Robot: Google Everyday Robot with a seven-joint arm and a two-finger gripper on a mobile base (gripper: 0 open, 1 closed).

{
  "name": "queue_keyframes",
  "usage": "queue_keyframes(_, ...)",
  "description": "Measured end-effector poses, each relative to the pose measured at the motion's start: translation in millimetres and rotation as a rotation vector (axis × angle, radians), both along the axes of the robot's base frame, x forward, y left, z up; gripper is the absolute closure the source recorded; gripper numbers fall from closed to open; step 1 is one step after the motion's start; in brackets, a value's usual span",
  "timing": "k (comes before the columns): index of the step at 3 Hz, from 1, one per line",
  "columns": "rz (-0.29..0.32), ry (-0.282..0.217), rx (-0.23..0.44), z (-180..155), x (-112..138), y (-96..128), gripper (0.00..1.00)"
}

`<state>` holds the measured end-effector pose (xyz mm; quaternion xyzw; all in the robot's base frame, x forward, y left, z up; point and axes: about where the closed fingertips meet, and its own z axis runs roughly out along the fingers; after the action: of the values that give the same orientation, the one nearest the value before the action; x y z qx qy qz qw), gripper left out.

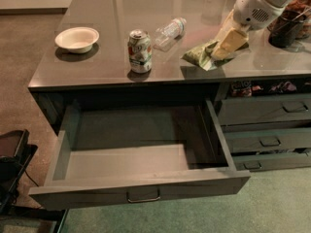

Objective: Place green jalapeno chip bag into top drawer

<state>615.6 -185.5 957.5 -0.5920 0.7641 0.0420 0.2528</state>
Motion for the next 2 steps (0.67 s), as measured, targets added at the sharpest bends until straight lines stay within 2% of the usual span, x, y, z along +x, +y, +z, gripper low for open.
queue_keyframes(1,0.000,0.000,0.000,0.0,0.0,0.0,1.00)
queue_keyframes(2,0.048,0.004,-0.011,7.9,-18.3,1.1,1.00)
